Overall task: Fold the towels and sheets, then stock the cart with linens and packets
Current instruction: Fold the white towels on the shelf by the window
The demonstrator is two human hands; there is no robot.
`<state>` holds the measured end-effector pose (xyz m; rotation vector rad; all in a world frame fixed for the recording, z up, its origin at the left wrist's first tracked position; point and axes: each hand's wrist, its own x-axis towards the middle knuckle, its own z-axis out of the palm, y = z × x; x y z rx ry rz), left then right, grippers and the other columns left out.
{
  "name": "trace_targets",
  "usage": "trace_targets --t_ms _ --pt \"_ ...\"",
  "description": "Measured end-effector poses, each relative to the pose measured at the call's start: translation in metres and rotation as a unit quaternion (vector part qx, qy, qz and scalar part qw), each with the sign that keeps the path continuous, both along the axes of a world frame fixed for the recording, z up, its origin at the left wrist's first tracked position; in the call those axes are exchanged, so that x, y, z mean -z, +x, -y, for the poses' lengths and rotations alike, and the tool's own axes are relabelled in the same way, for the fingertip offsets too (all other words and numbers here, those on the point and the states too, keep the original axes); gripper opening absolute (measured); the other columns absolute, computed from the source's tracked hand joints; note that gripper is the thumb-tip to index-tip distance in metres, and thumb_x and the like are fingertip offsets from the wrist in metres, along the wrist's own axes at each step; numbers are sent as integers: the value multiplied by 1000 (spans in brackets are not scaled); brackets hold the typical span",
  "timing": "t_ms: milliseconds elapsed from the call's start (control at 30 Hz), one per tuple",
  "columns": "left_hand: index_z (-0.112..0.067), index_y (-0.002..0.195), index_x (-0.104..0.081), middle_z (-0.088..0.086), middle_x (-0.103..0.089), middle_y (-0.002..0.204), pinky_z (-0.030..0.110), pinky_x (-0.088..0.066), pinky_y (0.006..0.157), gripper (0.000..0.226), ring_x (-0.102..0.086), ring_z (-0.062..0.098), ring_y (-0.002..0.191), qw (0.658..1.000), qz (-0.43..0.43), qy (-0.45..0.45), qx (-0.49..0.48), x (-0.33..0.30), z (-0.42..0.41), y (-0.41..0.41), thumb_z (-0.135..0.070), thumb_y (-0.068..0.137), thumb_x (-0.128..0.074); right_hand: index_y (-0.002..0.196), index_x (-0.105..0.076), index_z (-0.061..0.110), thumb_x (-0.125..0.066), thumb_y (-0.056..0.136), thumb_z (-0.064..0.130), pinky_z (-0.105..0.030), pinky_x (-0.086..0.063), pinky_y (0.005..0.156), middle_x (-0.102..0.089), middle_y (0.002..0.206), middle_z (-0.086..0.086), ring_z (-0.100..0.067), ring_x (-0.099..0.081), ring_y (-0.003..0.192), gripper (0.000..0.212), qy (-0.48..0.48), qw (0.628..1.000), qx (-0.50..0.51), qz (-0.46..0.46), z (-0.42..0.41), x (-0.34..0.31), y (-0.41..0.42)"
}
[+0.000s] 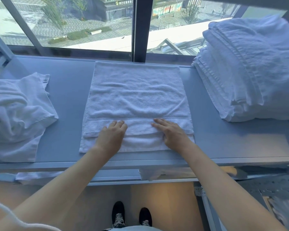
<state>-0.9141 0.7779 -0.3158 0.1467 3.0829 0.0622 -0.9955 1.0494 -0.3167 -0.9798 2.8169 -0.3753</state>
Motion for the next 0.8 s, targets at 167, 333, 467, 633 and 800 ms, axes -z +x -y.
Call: trace_targets --t_ms 167,333,467,633,800 --pt "-8 106 -67 9 -68 127 45 -55 78 32 -66 34 114 990 -120 67 -6 10 21 12 10 82 -59 139 -62 8 -49 86 -13 -46 -46 106 -56 150 -10 -31 -52 139 59 -20 997 44 -66 -15 9 2" --pt "-11 114 -75 6 -70 130 46 -57 89 39 -65 31 122 969 -176 156 -74 24 68 33 14 85 -64 136 -66 9 -51 84 -19 -46 -47 109 -60 145 -9 -33 -56 136 61 -50 983 140 -106 -58 22 5" --pt "-10 112 -77 7 -74 121 47 -57 80 29 -71 33 110 961 -195 178 -87 -2 73 21 8 93 -63 130 -69 7 -51 87 -17 -44 -51 100 -65 139 -10 -33 -63 126 53 -78 977 166 -106 -60 7 -7" --pt "-12 112 -77 3 -74 122 46 -55 93 26 -69 26 115 933 -281 218 -57 -46 82 21 0 99 -58 126 -72 11 -52 92 -13 -36 -53 97 -68 135 -3 -23 -63 127 47 -146 956 181 -176 -61 -31 3" --pt "-15 114 -75 -2 -70 128 48 -52 99 34 -66 26 122 944 -233 225 -57 -1 78 91 -14 98 -46 126 -71 13 -53 85 -17 -44 -59 93 -69 134 -2 -26 -65 122 54 -132 967 175 -133 -72 1 73"
